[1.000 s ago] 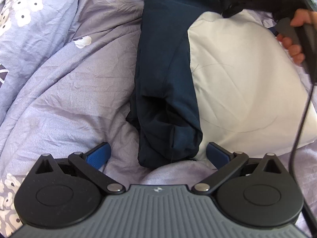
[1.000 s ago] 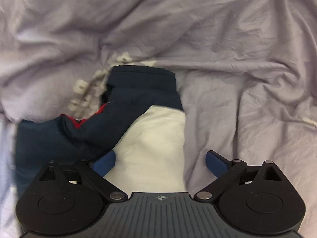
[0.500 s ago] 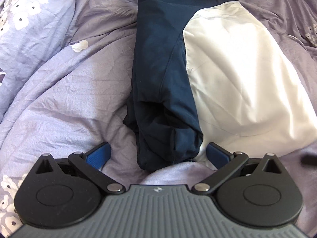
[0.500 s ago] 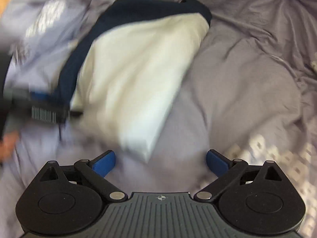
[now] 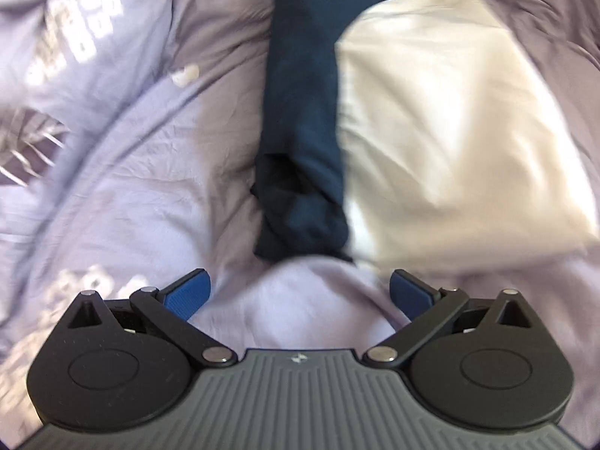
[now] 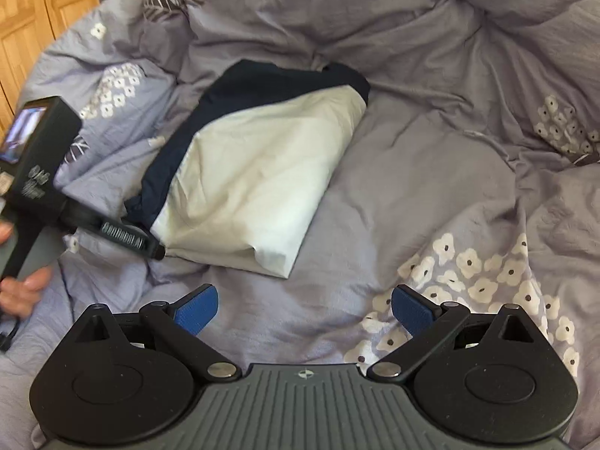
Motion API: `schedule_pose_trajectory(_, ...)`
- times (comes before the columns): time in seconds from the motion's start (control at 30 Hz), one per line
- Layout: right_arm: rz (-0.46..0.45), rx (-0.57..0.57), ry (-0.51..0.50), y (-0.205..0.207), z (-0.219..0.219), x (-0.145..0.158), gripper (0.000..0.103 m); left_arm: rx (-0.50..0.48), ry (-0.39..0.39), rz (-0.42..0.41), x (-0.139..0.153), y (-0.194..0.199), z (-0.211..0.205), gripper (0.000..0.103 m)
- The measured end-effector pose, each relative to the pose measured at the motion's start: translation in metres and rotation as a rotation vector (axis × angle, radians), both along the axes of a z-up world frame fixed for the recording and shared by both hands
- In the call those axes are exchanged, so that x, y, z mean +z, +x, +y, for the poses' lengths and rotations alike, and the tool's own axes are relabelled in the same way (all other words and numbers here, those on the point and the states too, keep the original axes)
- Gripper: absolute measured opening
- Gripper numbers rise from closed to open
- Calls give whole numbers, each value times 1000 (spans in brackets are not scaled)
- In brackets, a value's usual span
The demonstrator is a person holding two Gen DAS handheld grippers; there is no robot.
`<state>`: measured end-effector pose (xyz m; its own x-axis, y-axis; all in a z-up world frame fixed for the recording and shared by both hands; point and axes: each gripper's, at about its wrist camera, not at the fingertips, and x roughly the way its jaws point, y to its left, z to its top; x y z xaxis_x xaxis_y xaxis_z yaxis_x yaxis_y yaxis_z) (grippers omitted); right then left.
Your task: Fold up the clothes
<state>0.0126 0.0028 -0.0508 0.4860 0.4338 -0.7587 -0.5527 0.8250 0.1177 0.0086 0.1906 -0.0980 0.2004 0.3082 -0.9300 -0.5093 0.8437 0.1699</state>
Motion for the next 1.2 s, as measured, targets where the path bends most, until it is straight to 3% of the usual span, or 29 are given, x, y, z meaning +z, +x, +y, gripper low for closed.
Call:
schedule_pose_trajectory(0.17,-37,25,32,-9,-7,8,101,-3,-65,-61,33,-13,-32,103)
schedule_pose_trajectory(0.4,-137,82,78,-24,-10,29,102,-26,106,-86,60,-19,-65,103)
schedule_pose_trajectory(0.53,-164,120,94,-30,-6,34,102,-14,61,-115,62,-23,-53,103)
schedule_pose_trajectory(1.07,-164,153,58,-17,9,38,102,-45,77,-97,63,-18,-45,103)
schedule_pose_trajectory(1.2,-174,167,42,-15,12,44,103,-55,44,-113,71,-17,-44,103)
